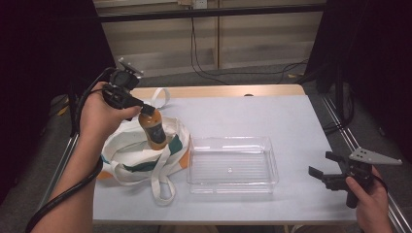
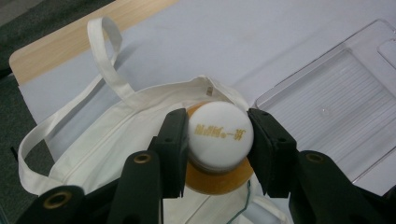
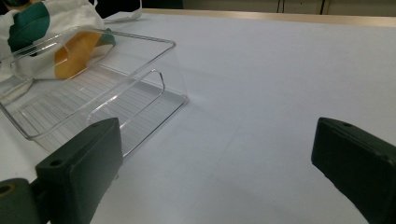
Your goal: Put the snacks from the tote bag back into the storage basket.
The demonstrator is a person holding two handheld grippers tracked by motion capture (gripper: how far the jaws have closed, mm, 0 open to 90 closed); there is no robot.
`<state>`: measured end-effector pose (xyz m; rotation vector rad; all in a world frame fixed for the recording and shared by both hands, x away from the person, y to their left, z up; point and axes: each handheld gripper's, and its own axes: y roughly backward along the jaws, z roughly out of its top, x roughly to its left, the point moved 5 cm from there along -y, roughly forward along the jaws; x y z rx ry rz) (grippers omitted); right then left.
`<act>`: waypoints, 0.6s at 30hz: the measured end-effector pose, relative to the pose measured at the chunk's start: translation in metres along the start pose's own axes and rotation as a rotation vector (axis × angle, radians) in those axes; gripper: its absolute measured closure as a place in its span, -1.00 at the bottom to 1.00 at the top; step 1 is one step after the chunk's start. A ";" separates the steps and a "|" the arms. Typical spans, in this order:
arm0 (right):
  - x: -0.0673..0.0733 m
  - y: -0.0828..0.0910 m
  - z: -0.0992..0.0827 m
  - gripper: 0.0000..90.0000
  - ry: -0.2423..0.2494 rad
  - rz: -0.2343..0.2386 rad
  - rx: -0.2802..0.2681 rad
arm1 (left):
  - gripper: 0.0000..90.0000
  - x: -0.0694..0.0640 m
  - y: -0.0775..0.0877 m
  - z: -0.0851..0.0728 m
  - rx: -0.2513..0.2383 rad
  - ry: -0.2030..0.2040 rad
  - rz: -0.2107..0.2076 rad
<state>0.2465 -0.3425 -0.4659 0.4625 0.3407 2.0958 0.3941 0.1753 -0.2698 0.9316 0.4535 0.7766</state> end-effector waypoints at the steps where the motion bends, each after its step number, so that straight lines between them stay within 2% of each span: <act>1: 0.000 0.000 0.000 -0.96 0.000 0.000 0.000 | 0.32 0.000 0.000 0.000 0.000 0.000 0.000; 8: 0.000 0.000 0.001 -0.96 0.002 -0.008 -0.005 | 0.32 -0.005 0.007 0.013 0.015 -0.026 0.011; 15: 0.001 0.000 0.001 -0.96 0.002 -0.006 -0.003 | 0.32 -0.009 0.014 0.023 0.021 -0.018 0.001; 18: 0.001 0.000 0.001 -0.96 0.005 -0.005 -0.006 | 0.32 -0.009 0.018 0.025 0.025 -0.031 0.002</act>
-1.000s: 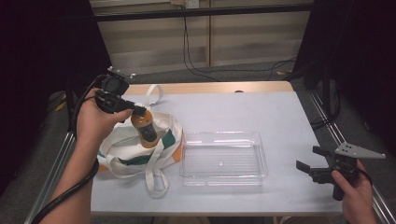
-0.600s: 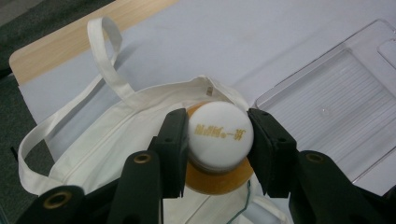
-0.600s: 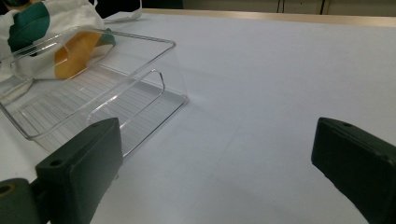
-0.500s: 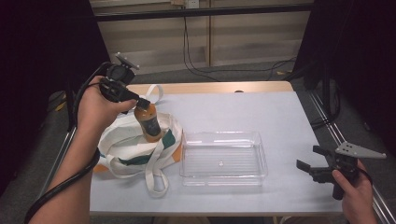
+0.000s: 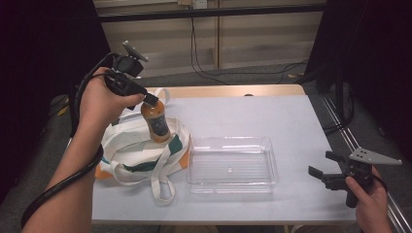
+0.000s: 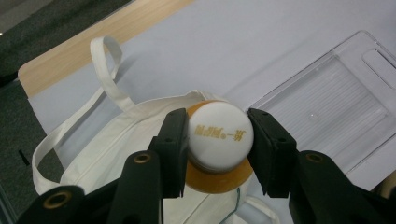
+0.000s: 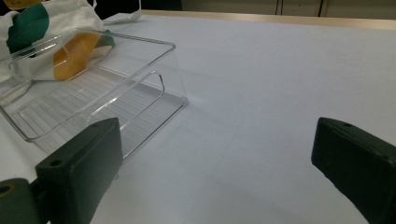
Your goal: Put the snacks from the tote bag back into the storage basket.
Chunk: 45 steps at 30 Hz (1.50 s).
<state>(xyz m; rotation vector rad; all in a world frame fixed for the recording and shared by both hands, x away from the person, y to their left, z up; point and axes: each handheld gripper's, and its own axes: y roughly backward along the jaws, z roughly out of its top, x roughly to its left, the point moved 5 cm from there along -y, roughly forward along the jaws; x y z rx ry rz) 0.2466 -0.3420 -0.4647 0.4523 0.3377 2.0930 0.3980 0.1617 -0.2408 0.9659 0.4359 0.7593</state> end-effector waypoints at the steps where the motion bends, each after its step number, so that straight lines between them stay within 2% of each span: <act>1: 0.000 0.000 0.000 -0.96 0.000 0.000 0.000 | 0.32 0.000 0.001 0.000 0.003 0.004 -0.002; 9: 0.000 0.000 0.000 -0.96 -0.001 0.002 0.002 | 0.32 -0.002 0.008 0.007 -0.012 0.007 -0.011; 20: 0.001 -0.001 0.000 -0.96 -0.009 0.008 0.001 | 0.32 -0.010 0.013 0.018 0.017 -0.007 -0.034; 24: 0.001 -0.001 0.000 -0.96 -0.003 0.010 0.001 | 0.32 -0.014 0.014 0.022 0.023 -0.030 -0.042; 26: 0.001 -0.001 0.000 -0.96 -0.010 0.009 0.000 | 0.32 -0.016 0.014 0.024 0.027 -0.028 -0.043; 32: 0.000 0.000 0.001 -0.96 -0.008 0.013 -0.011 | 0.32 -0.025 0.012 0.030 0.057 -0.051 -0.049; 37: 0.001 0.000 0.001 -0.96 -0.013 0.017 -0.009 | 0.32 -0.030 0.011 0.033 0.055 -0.059 -0.064; 38: 0.001 0.000 0.001 -0.96 -0.013 0.018 -0.010 | 0.32 -0.032 0.010 0.034 0.058 -0.057 -0.064; 40: 0.001 0.000 0.001 -0.96 -0.015 0.020 -0.008 | 0.32 -0.033 0.010 0.035 0.080 -0.080 -0.072; 45: 0.000 0.000 0.001 -0.96 -0.025 0.025 -0.013 | 0.32 -0.038 0.005 0.038 0.102 -0.094 -0.068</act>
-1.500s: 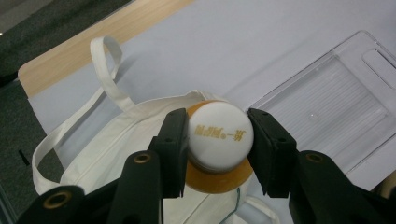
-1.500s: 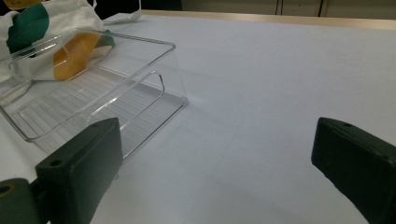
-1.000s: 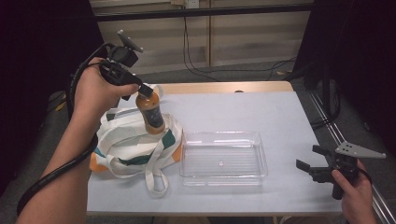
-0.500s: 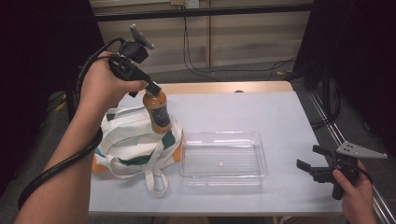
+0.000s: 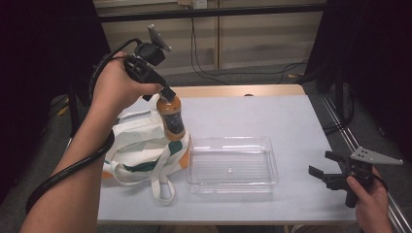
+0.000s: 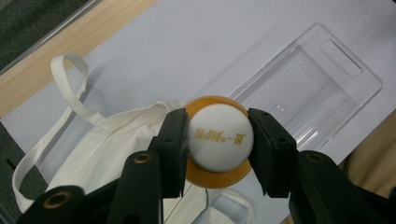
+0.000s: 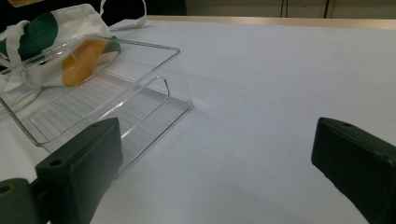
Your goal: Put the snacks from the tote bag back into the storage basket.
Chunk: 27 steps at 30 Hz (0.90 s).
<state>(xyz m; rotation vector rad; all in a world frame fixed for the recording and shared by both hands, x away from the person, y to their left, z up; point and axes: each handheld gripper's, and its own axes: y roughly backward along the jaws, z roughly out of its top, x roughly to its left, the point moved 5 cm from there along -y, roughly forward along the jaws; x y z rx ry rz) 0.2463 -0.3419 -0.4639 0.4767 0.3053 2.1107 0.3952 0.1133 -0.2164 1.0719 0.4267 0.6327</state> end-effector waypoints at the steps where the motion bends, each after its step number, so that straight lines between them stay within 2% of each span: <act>1: 0.000 0.000 0.000 -0.96 0.001 0.000 0.000 | 0.32 -0.001 -0.001 0.001 -0.001 -0.003 -0.002; 6: 0.000 0.000 0.001 -0.96 0.009 0.001 -0.004 | 0.32 -0.006 -0.005 0.005 0.015 -0.021 -0.017; 7: 0.000 0.000 0.001 -0.96 0.010 0.001 -0.006 | 0.32 -0.008 -0.007 0.007 0.002 -0.012 -0.018; 9: -0.001 0.001 0.001 -0.96 0.001 -0.002 -0.009 | 0.32 -0.008 -0.008 0.008 0.025 -0.029 -0.024; 11: -0.001 0.001 0.001 -0.96 0.004 -0.001 -0.009 | 0.32 -0.010 -0.011 0.009 0.025 -0.024 -0.024; 22: -0.002 0.002 0.000 -0.96 -0.004 -0.004 -0.014 | 0.32 -0.018 -0.023 0.015 0.051 -0.056 -0.039; 27: -0.002 0.002 0.000 -0.96 -0.006 -0.002 -0.010 | 0.32 -0.022 -0.027 0.017 0.053 -0.056 -0.051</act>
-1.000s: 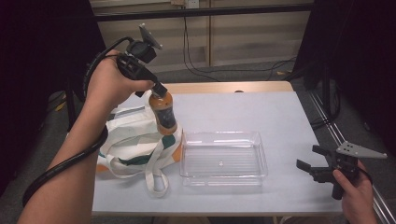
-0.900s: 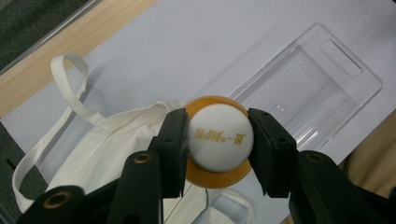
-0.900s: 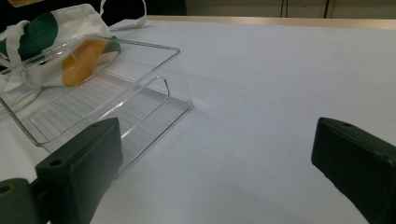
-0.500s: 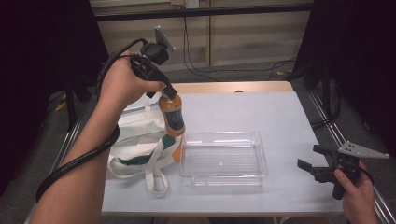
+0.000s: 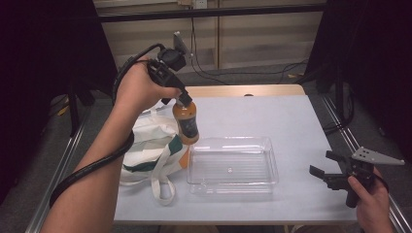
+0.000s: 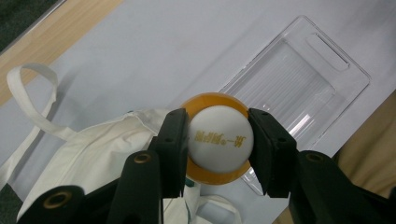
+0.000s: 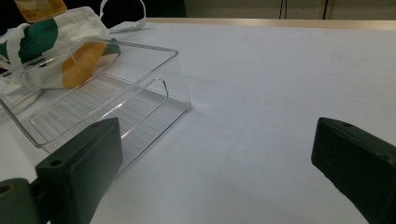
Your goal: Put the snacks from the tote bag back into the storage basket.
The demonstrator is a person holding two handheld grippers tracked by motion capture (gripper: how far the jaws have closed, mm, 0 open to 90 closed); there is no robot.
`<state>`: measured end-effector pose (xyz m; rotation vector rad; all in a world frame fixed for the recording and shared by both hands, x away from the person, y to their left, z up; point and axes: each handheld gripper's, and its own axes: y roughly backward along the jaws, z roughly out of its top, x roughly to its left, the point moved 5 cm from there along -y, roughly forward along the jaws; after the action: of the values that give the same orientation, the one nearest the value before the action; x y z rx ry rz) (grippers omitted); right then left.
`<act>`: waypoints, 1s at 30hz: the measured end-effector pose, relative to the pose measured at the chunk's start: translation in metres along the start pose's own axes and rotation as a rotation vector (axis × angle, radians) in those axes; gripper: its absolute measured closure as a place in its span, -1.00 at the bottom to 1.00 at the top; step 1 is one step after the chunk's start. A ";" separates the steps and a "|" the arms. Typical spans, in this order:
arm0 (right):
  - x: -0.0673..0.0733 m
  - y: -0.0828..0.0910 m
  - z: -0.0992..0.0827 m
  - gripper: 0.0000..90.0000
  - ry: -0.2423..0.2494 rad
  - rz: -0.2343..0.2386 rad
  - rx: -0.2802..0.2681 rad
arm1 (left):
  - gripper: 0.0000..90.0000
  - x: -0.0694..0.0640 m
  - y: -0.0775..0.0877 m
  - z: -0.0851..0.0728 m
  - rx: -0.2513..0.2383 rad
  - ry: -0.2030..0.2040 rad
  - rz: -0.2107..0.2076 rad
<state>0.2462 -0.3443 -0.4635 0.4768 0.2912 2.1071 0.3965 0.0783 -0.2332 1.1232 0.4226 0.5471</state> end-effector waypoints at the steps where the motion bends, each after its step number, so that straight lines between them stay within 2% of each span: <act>1: 0.000 0.000 0.000 -0.96 0.000 0.001 0.001 | 0.32 0.000 -0.001 0.000 0.007 -0.004 -0.001; 4: 0.000 0.000 0.000 -0.96 0.001 0.000 0.000 | 0.32 -0.002 -0.004 0.001 0.003 -0.004 0.002; 9: -0.001 0.000 0.000 -0.96 0.003 -0.001 -0.002 | 0.32 -0.004 -0.008 0.002 0.024 -0.011 -0.003; 18: -0.001 0.000 0.000 -0.96 0.005 0.001 0.000 | 0.32 -0.007 -0.018 0.004 0.011 0.003 -0.013; 19: -0.001 0.000 0.000 -0.96 0.005 0.002 -0.002 | 0.32 -0.008 -0.019 0.004 0.009 -0.001 -0.026; 26: -0.001 0.001 0.000 -0.96 0.002 -0.001 -0.002 | 0.32 -0.011 -0.028 0.006 0.006 -0.011 -0.025; 28: -0.001 0.001 0.000 -0.96 -0.002 -0.002 -0.002 | 0.32 -0.011 -0.031 0.006 0.002 0.000 -0.031; 30: -0.001 0.001 0.000 -0.96 -0.005 -0.002 -0.002 | 0.32 -0.012 -0.033 0.005 0.016 -0.008 -0.038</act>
<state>0.2457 -0.3460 -0.4635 0.4801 0.2867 2.1040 0.3964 0.0568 -0.2611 1.1301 0.4406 0.5065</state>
